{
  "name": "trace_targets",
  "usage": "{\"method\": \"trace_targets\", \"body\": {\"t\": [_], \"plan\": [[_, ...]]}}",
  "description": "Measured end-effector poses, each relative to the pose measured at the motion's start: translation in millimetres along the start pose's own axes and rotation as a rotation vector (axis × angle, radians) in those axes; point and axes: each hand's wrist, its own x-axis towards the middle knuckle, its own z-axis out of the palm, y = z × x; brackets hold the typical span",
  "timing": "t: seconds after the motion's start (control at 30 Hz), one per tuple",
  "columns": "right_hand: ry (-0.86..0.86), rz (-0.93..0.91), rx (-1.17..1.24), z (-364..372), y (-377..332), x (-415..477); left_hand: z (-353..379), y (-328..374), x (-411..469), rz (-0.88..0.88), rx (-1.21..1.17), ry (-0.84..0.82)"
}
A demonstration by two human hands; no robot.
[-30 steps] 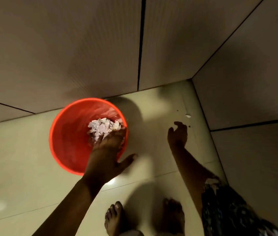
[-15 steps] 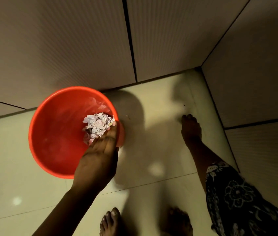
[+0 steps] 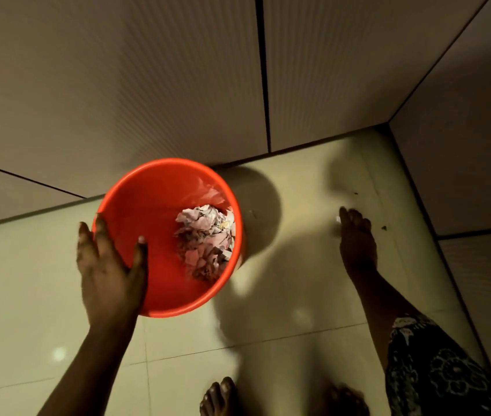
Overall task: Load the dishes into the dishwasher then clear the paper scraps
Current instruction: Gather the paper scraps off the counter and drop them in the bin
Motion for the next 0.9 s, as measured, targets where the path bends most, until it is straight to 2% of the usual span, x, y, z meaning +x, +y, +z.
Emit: {"method": "trace_targets", "body": {"t": [0.07, 0.27, 0.3, 0.37, 0.47, 0.53, 0.6, 0.63, 0.73, 0.8, 0.9], "plan": [[-0.012, -0.018, -0.009, 4, -9, -3, 4, 3, -1, 0.003, -0.034, 0.006], [-0.036, -0.248, -0.031, 2, -35, -28, 8, 15, -3, -0.022, -0.072, 0.004], [-0.023, -0.206, 0.038, -7, -40, -36, 8, 17, -4, -0.026, -0.081, -0.005], [-0.034, -0.004, 0.186, -33, -52, -53, 5, 19, -7, -0.040, -0.107, -0.034], [0.024, 0.240, 0.515, -79, -66, -75, -1, 22, -9, -0.040, -0.169, -0.114], [0.179, 0.215, 0.724, -125, -87, -85, -7, 23, -9, -0.051, -0.247, -0.156], [0.322, 0.062, 0.833, -167, -121, -92, -11, 22, -11, -0.052, -0.310, -0.200], [0.330, -0.019, 0.851, -182, -141, -94, -12, 21, -13, -0.038, -0.335, -0.227], [0.176, -0.218, 0.804, -192, -190, -103, -15, 21, -19, -0.016, -0.410, -0.306], [0.128, -0.313, 0.640, -180, -201, -106, -19, 21, -21, -0.028, -0.439, -0.345], [0.156, -0.279, 0.416, -158, -189, -105, -23, 14, -26, 0.015, -0.409, -0.388]]}}
